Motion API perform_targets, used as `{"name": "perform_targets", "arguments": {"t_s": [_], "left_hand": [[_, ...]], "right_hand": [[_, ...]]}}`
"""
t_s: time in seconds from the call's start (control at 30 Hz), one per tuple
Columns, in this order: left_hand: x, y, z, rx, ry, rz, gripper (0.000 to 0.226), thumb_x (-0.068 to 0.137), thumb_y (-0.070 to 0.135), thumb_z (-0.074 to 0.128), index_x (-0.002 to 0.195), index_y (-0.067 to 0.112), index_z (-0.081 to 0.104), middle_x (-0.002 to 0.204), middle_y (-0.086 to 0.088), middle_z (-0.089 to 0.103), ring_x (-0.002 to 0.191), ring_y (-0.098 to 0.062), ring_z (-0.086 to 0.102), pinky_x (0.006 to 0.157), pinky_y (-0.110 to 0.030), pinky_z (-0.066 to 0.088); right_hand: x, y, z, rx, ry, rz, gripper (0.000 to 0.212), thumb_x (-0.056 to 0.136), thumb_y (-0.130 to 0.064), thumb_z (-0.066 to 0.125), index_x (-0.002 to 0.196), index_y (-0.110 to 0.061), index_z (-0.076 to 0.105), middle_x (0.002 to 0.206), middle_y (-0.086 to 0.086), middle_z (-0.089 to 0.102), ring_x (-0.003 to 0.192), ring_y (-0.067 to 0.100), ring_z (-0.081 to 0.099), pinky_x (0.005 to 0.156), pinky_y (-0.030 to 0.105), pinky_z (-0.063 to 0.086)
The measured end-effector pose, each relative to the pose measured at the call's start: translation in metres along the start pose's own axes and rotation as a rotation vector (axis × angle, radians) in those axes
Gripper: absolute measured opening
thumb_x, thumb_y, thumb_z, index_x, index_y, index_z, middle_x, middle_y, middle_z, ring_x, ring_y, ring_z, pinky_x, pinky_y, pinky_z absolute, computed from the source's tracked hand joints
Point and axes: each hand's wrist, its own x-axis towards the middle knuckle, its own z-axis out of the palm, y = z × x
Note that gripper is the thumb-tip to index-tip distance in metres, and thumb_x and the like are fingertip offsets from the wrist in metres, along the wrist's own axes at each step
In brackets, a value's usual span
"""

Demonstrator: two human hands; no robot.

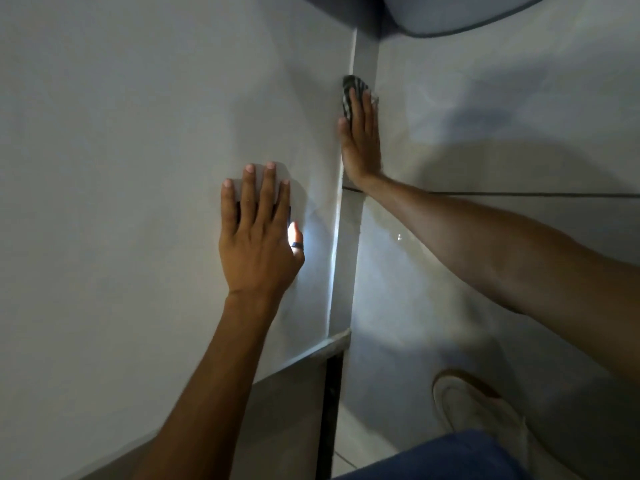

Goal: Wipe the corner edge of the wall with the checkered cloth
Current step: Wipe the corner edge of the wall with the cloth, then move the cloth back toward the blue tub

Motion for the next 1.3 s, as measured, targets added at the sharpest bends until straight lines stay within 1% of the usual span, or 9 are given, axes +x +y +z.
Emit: {"name": "perform_targets", "arguments": {"t_s": [0.3, 0.47, 0.53, 0.63, 0.7, 0.8, 0.97, 1.17, 1.3], "left_hand": [[0.04, 0.016, -0.011, -0.045, 0.008, -0.062, 0.077, 0.106, 0.055, 0.032, 0.172, 0.022, 0.011, 0.18, -0.01, -0.007, 0.166, -0.029, -0.012, 0.126, -0.052, -0.023], [0.063, 0.024, -0.007, 0.01, 0.032, -0.08, 0.082, 0.106, 0.058, 0.021, 0.172, 0.017, -0.006, 0.178, -0.012, -0.019, 0.165, -0.032, -0.02, 0.125, -0.056, -0.022], [0.061, 0.03, -0.005, 0.063, -0.01, -0.068, 0.085, 0.106, 0.058, 0.017, 0.169, 0.013, -0.017, 0.175, -0.016, -0.027, 0.163, -0.035, -0.023, 0.123, -0.058, -0.023], [0.06, 0.038, -0.001, 0.081, -0.034, -0.055, 0.086, 0.106, 0.058, 0.012, 0.167, 0.007, -0.022, 0.173, -0.019, -0.03, 0.162, -0.037, -0.025, 0.122, -0.059, -0.024], [0.062, 0.039, -0.001, 0.053, -0.03, -0.057, 0.086, 0.105, 0.058, 0.01, 0.167, 0.007, -0.02, 0.174, -0.019, -0.028, 0.163, -0.037, -0.023, 0.123, -0.059, -0.024], [0.062, 0.036, -0.006, -0.126, -0.008, -0.091, 0.085, 0.106, 0.059, 0.014, 0.17, 0.008, -0.009, 0.178, -0.016, -0.019, 0.165, -0.033, -0.018, 0.125, -0.053, -0.029], [0.064, 0.035, -0.026, -0.511, 0.005, -0.152, 0.078, 0.111, 0.053, 0.028, 0.172, 0.009, 0.008, 0.18, -0.013, 0.0, 0.167, -0.03, -0.002, 0.129, -0.04, -0.027], [0.069, 0.032, -0.092, -0.804, 0.006, -0.258, 0.078, 0.11, 0.056, 0.03, 0.173, 0.015, 0.01, 0.18, -0.017, 0.001, 0.166, -0.042, 0.0, 0.135, -0.059, 0.005], [0.096, 0.016, -0.158, -0.919, 0.118, -0.317, 0.076, 0.111, 0.053, 0.034, 0.172, 0.013, 0.012, 0.179, -0.021, 0.005, 0.164, -0.047, 0.001, 0.134, -0.06, 0.007]], "right_hand": [[-0.149, 0.024, 0.011, 0.008, -0.073, -0.003, 0.06, 0.106, -0.012, 0.046, 0.163, -0.017, 0.027, 0.175, 0.01, 0.018, 0.164, 0.027, 0.013, 0.132, 0.05, 0.022], [-0.215, 0.023, -0.013, 0.185, -0.331, 0.124, 0.079, 0.095, 0.004, 0.043, 0.16, -0.038, 0.029, 0.172, -0.022, 0.017, 0.16, -0.004, 0.013, 0.126, 0.009, 0.02], [-0.228, 0.019, -0.033, 0.28, -0.437, 0.259, 0.072, 0.094, -0.008, 0.045, 0.152, -0.048, 0.039, 0.16, -0.033, 0.036, 0.151, -0.005, 0.036, 0.12, 0.02, 0.042], [-0.222, 0.016, -0.071, 0.371, -0.48, 0.436, 0.06, 0.083, -0.016, 0.052, 0.134, -0.047, 0.059, 0.128, -0.019, 0.073, 0.117, 0.003, 0.072, 0.089, 0.022, 0.062], [-0.2, 0.015, -0.092, 0.541, -0.379, 0.625, 0.048, 0.076, -0.015, 0.057, 0.12, -0.032, 0.068, 0.111, 0.0, 0.08, 0.097, 0.018, 0.08, 0.072, 0.029, 0.064], [-0.161, -0.003, -0.13, 0.717, -0.201, 0.713, 0.043, 0.079, -0.01, 0.062, 0.122, -0.013, 0.067, 0.106, 0.011, 0.079, 0.092, 0.028, 0.078, 0.077, 0.038, 0.064], [-0.102, -0.086, -0.193, 0.313, -0.238, 0.521, 0.049, 0.072, -0.003, 0.069, 0.117, -0.021, 0.07, 0.099, -0.002, 0.081, 0.092, 0.019, 0.077, 0.074, 0.032, 0.063], [-0.038, -0.248, -0.241, -0.007, -0.329, 0.206, 0.036, 0.076, -0.003, 0.062, 0.101, -0.027, 0.071, 0.091, -0.007, 0.075, 0.086, 0.009, 0.069, 0.078, 0.026, 0.058], [0.033, -0.346, -0.276, -0.251, -0.13, -0.181, 0.039, 0.08, -0.009, 0.064, 0.116, -0.019, 0.072, 0.104, -0.001, 0.07, 0.097, 0.012, 0.066, 0.092, 0.031, 0.055]]}}
